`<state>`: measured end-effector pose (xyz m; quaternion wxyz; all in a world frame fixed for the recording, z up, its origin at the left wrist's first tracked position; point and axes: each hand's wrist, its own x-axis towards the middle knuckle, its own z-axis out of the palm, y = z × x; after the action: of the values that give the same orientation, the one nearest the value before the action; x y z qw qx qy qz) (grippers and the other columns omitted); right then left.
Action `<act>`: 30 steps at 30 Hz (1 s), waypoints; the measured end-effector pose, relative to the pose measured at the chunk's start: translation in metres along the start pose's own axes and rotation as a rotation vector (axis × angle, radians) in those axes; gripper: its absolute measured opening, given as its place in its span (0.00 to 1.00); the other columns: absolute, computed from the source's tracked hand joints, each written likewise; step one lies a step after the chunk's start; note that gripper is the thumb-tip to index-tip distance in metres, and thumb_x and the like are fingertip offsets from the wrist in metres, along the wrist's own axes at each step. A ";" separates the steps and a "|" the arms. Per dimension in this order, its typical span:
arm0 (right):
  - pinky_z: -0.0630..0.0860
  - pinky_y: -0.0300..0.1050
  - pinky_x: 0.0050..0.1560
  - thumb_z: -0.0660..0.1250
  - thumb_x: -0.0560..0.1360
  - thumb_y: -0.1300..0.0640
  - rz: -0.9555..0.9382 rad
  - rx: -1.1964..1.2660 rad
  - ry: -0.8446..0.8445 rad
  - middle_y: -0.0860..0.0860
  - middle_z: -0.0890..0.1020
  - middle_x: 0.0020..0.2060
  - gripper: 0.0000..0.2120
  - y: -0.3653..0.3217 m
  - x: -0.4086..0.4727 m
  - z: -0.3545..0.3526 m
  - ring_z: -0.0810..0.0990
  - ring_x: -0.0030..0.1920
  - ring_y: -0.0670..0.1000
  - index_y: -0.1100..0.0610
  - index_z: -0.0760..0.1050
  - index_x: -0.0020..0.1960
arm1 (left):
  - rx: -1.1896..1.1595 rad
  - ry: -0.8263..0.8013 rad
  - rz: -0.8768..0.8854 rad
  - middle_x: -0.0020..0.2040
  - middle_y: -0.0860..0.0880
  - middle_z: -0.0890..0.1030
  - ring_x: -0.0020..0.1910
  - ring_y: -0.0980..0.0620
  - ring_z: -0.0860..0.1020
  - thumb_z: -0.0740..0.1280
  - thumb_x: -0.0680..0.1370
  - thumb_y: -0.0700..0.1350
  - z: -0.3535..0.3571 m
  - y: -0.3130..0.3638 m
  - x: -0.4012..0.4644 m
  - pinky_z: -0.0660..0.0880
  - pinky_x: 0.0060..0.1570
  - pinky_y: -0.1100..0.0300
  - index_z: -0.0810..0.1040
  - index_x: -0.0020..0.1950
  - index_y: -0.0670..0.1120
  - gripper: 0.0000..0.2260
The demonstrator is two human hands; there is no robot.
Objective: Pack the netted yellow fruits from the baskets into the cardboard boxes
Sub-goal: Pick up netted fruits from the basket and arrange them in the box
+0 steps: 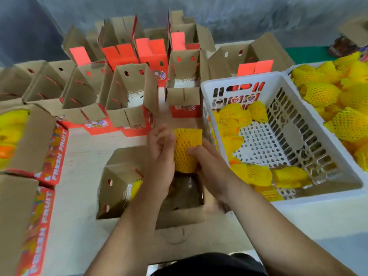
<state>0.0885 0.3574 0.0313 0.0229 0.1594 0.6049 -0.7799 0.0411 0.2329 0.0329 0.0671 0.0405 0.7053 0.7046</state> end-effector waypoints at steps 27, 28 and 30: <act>0.76 0.47 0.59 0.61 0.81 0.58 0.009 -1.114 0.225 0.56 0.84 0.58 0.17 0.062 0.013 0.084 0.81 0.60 0.57 0.53 0.75 0.68 | 0.728 -0.711 -0.101 0.59 0.50 0.84 0.58 0.50 0.81 0.60 0.84 0.44 -0.107 -0.062 0.037 0.76 0.63 0.53 0.82 0.60 0.51 0.12; 0.76 0.46 0.57 0.61 0.79 0.59 -0.069 -1.015 0.285 0.54 0.85 0.55 0.16 0.055 0.005 0.085 0.82 0.58 0.56 0.52 0.75 0.66 | 0.570 -0.676 -0.138 0.56 0.48 0.85 0.55 0.50 0.81 0.60 0.84 0.41 -0.092 -0.052 0.035 0.77 0.62 0.53 0.82 0.58 0.49 0.11; 0.77 0.48 0.55 0.61 0.78 0.61 -0.192 -0.905 0.402 0.53 0.85 0.53 0.16 0.043 -0.004 0.079 0.83 0.55 0.55 0.54 0.76 0.64 | 0.275 -0.598 -0.258 0.50 0.46 0.84 0.46 0.50 0.81 0.61 0.85 0.39 -0.064 -0.035 0.031 0.78 0.53 0.55 0.81 0.55 0.48 0.10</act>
<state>0.0849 0.2697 0.0090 -0.0992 0.2240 0.8867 -0.3920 0.0024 0.1737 -0.0030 0.3532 0.1641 0.7421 0.5456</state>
